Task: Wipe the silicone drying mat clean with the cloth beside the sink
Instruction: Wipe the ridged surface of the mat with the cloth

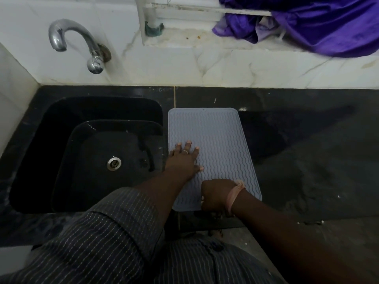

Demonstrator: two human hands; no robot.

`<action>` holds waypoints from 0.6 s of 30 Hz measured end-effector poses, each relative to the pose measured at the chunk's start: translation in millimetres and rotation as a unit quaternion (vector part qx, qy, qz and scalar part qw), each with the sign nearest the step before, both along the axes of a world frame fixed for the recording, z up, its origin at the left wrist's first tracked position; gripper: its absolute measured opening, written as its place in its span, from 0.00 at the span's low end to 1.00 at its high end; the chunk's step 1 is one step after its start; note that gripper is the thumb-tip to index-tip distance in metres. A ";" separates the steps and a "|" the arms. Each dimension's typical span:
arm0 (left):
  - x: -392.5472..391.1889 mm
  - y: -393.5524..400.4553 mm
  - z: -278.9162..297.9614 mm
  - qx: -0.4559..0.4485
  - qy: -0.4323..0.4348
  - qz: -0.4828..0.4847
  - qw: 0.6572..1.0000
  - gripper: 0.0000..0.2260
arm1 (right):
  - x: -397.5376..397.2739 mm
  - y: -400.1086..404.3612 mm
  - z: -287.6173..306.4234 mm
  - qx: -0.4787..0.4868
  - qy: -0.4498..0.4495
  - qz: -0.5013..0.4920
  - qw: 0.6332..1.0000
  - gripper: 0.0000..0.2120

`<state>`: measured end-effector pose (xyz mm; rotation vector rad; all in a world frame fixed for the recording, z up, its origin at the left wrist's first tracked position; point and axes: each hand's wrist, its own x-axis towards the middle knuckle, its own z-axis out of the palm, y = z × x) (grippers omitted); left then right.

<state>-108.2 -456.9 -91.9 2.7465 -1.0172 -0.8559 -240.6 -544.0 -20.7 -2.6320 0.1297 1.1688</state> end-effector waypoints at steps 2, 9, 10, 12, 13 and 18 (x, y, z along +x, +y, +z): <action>-0.6 -2.1 1.4 0.005 -0.003 0.000 1.000 0.37 | 10.5 -8.3 6.1 0.022 0.057 -0.002 0.998 0.18; -1.4 -6.6 14.6 0.031 0.005 -0.010 0.999 0.33 | 31.6 -51.9 -0.8 0.054 -0.119 -0.100 0.986 0.13; -2.3 -7.5 15.6 0.030 0.003 -0.007 1.000 0.32 | 32.3 -53.4 -4.5 0.030 -0.179 -0.107 0.978 0.12; -5.1 -8.0 15.5 0.026 0.001 0.003 1.000 0.31 | 34.5 -50.8 -13.3 -0.006 -0.244 -0.082 0.966 0.11; -6.0 -8.2 14.9 0.025 -0.001 0.006 1.000 0.31 | 34.8 -47.0 -18.4 -0.018 -0.257 -0.056 0.965 0.11; -4.2 -7.8 16.1 0.030 -0.008 0.001 1.000 0.31 | 27.6 -36.5 -47.4 -0.059 -0.288 -0.030 0.955 0.10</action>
